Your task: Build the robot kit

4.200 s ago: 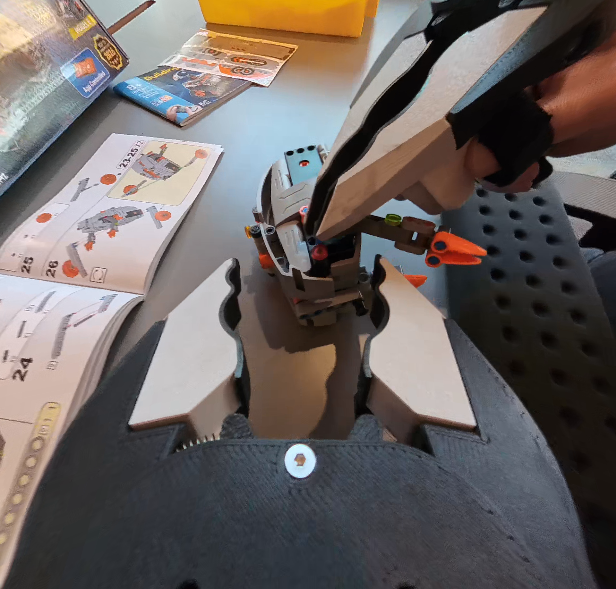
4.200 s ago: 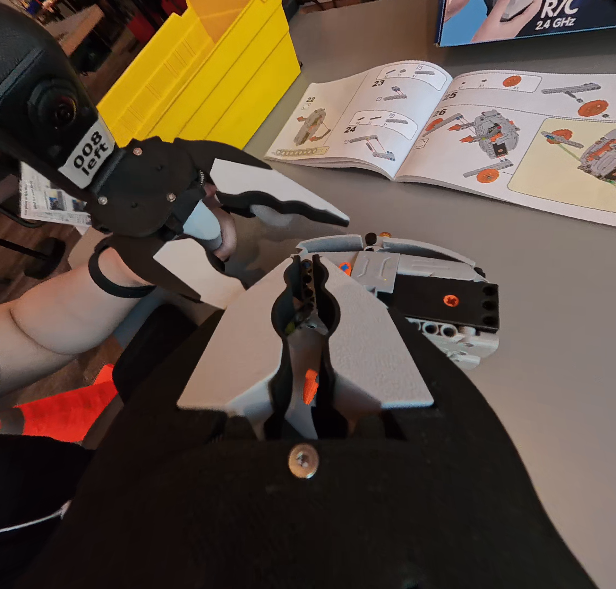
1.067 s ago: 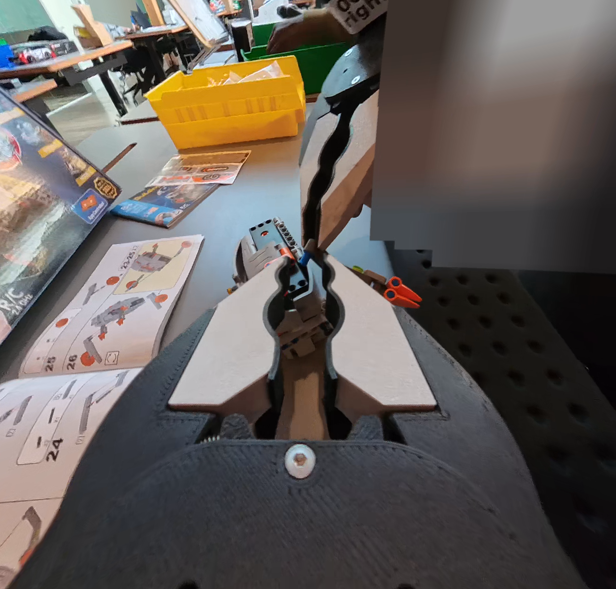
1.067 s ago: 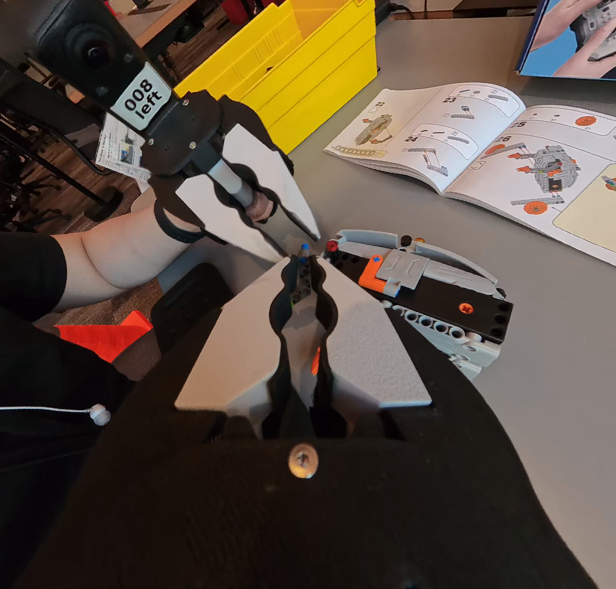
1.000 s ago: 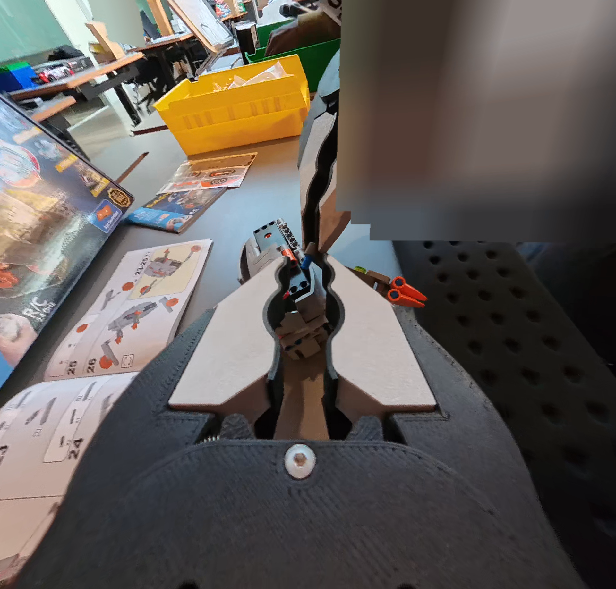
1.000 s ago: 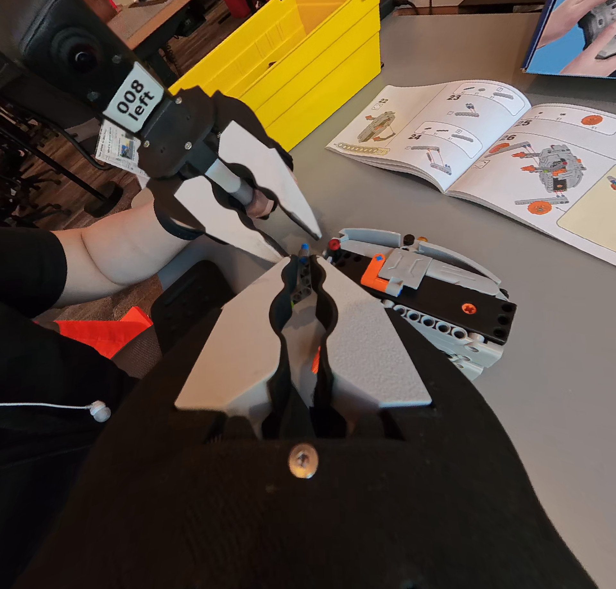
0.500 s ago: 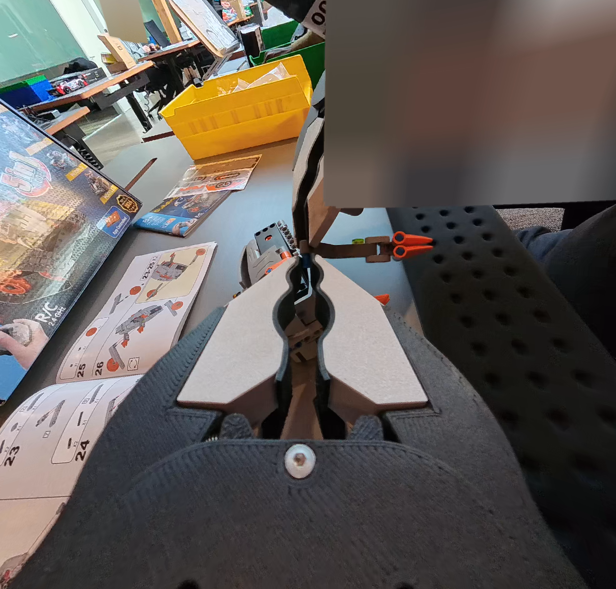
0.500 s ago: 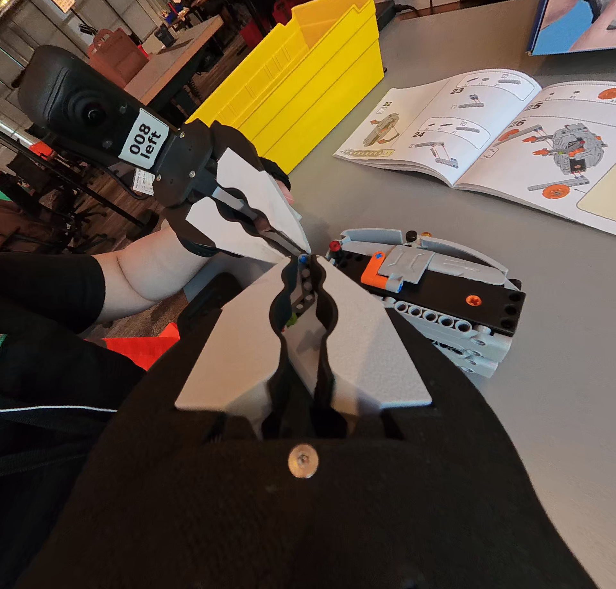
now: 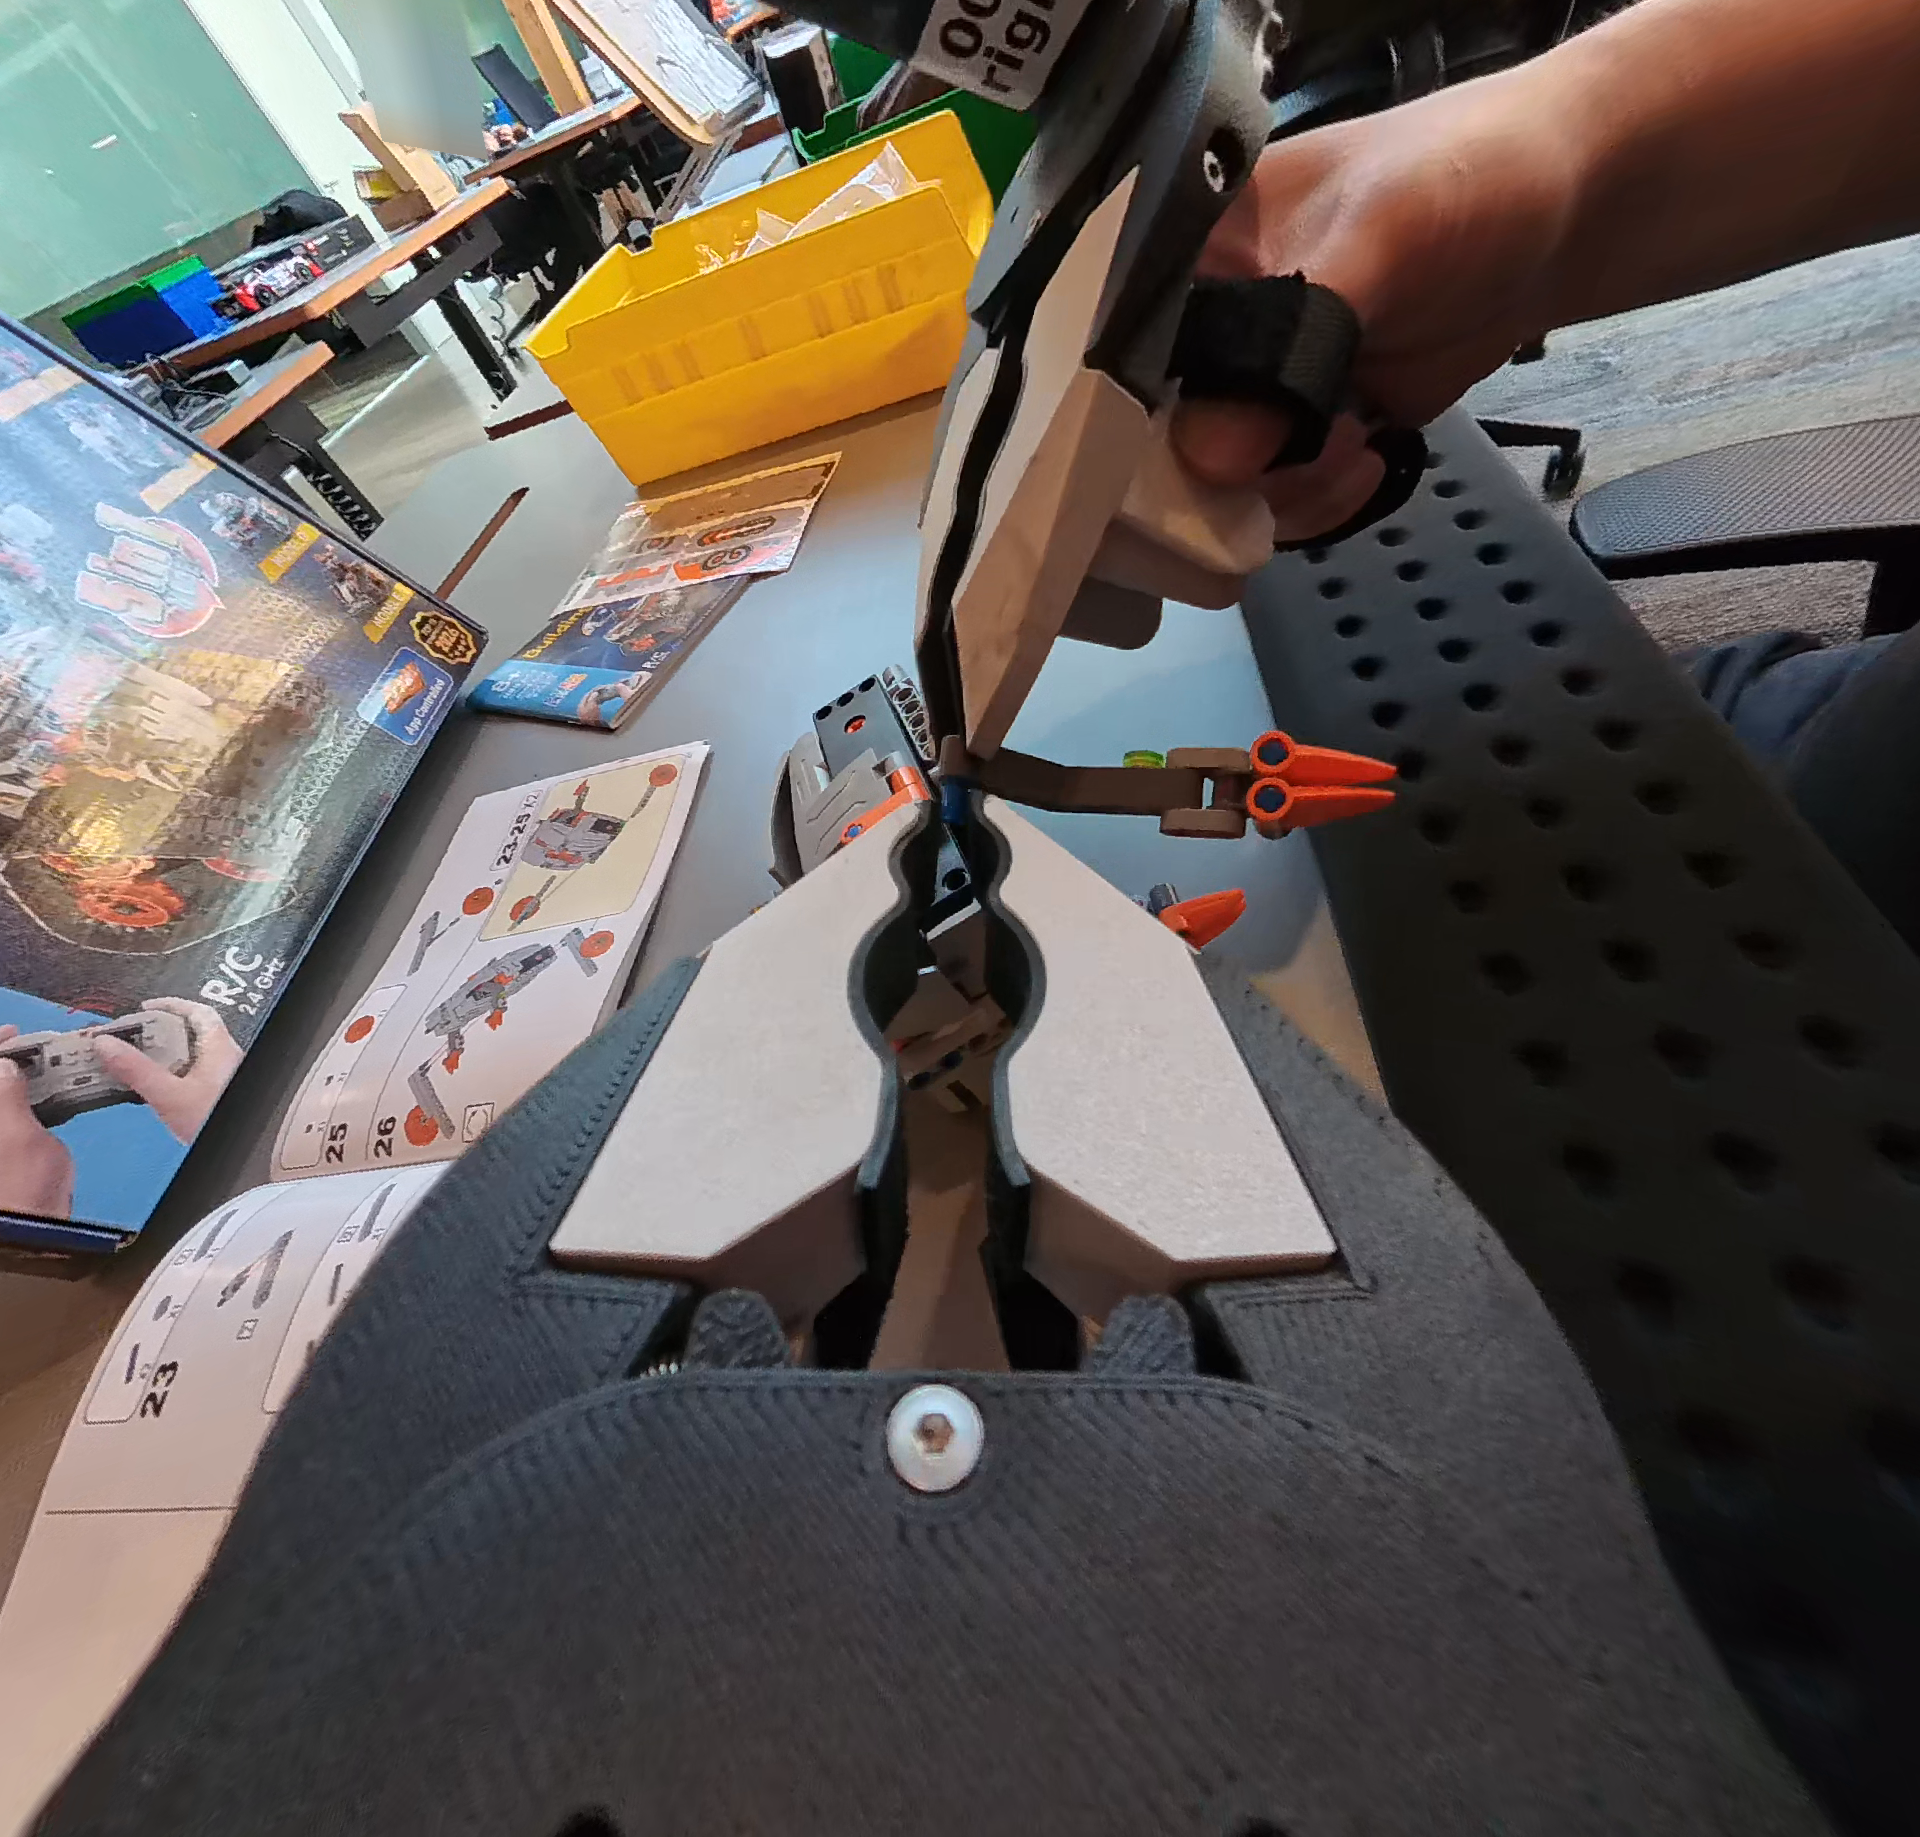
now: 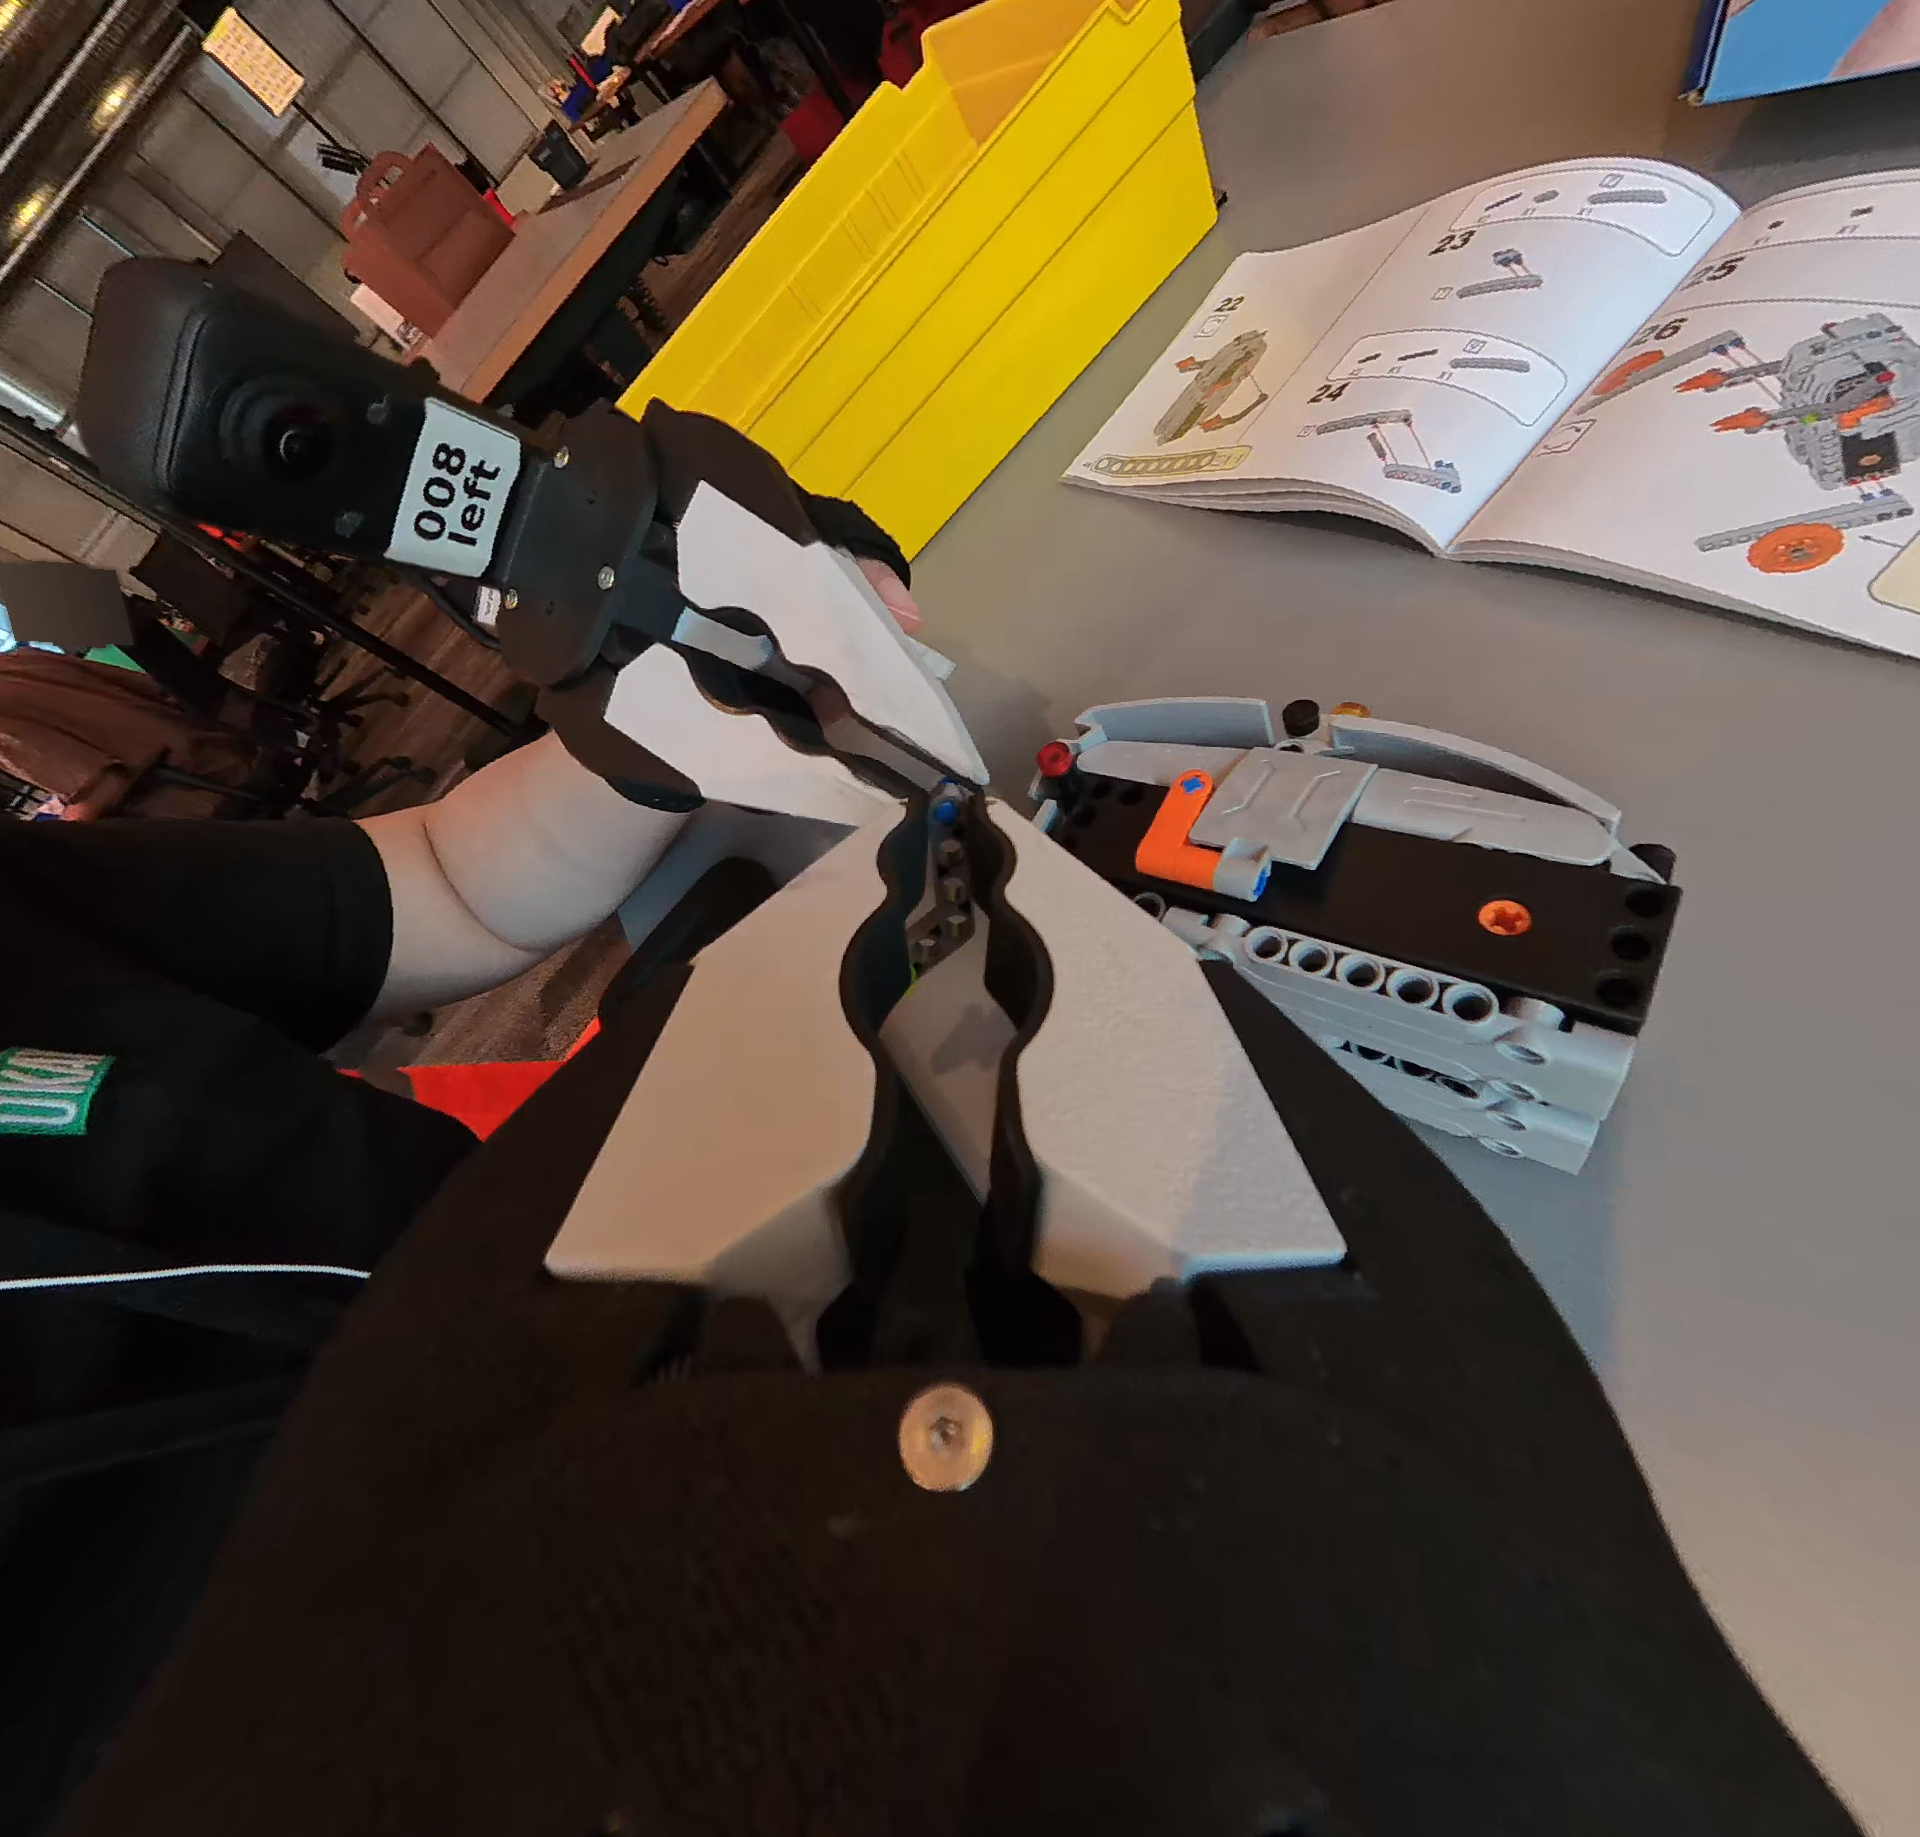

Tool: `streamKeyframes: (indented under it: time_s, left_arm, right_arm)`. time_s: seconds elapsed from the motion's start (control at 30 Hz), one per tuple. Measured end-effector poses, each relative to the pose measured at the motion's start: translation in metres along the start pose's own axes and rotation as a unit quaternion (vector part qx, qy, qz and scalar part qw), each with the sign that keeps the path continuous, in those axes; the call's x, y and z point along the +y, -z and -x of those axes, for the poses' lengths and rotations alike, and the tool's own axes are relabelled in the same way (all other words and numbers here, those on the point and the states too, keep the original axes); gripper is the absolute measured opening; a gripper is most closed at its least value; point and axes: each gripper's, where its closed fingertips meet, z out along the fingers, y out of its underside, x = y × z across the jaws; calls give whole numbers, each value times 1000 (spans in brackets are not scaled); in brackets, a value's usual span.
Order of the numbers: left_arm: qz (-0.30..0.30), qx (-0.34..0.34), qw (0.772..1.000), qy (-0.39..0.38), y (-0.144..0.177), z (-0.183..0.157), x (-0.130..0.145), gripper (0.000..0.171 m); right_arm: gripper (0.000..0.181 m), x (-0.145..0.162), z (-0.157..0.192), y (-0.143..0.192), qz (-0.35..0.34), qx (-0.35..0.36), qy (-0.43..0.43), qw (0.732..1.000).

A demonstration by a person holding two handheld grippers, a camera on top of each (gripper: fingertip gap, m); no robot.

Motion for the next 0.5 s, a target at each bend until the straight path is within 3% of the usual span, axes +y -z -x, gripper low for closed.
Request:
streamKeyframes:
  time_s: [0.5]
  left_arm:
    - [1,-5,1000,10,-2,0,1,2]
  right_arm:
    - [7,-1,-1,0,-7,13,-8,1000]
